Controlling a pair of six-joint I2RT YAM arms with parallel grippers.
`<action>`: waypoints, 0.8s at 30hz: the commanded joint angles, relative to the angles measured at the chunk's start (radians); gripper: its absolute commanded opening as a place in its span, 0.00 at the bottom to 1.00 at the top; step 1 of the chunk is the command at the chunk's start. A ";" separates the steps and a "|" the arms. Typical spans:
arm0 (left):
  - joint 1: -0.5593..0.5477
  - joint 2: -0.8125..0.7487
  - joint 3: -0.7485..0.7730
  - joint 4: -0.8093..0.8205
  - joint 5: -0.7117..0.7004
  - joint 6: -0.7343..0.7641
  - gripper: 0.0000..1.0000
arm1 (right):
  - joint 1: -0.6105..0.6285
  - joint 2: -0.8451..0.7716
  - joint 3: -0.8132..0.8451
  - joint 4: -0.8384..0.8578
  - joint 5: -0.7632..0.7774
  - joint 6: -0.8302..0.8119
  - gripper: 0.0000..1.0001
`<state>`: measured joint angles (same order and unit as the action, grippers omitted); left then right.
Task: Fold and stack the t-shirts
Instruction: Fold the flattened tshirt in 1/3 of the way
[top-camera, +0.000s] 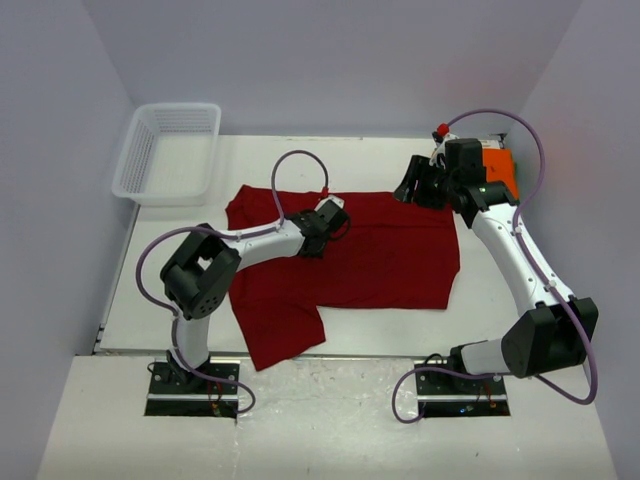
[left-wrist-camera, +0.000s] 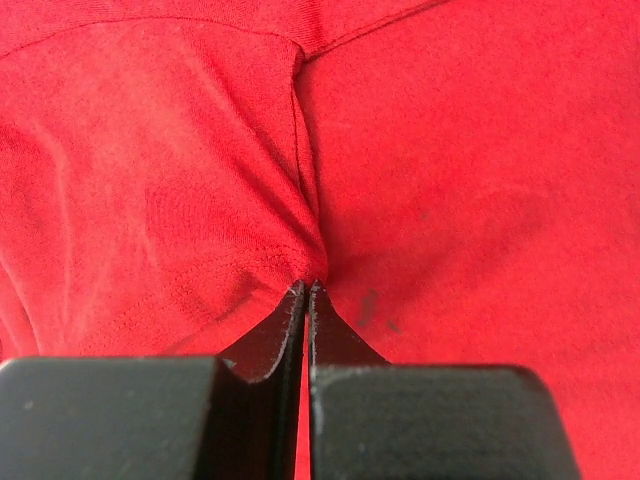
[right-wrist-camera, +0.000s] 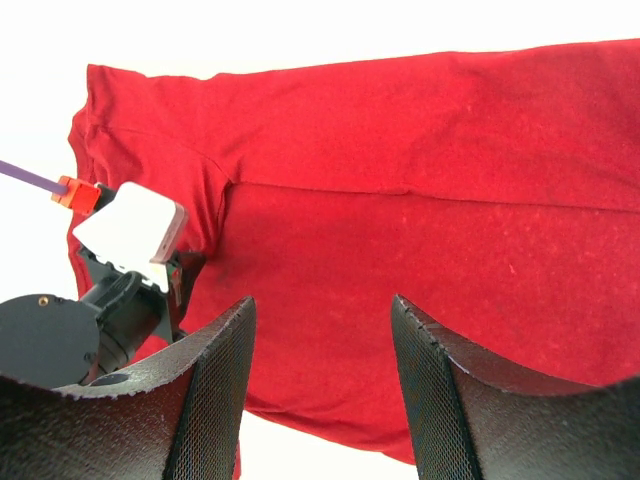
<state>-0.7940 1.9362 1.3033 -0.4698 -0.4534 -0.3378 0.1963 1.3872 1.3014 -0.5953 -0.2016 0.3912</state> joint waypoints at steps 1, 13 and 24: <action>-0.019 -0.048 -0.009 -0.026 0.002 -0.026 0.00 | 0.008 0.003 0.009 0.032 -0.022 -0.006 0.57; -0.037 -0.026 0.001 -0.049 -0.037 -0.059 0.06 | 0.012 0.006 -0.004 0.038 -0.024 -0.009 0.57; 0.015 0.004 0.155 -0.130 -0.272 -0.103 0.36 | 0.044 0.007 -0.002 0.035 -0.029 -0.006 0.57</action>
<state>-0.8150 1.9343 1.3495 -0.5766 -0.6441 -0.4282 0.2173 1.4082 1.3010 -0.5873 -0.2050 0.3916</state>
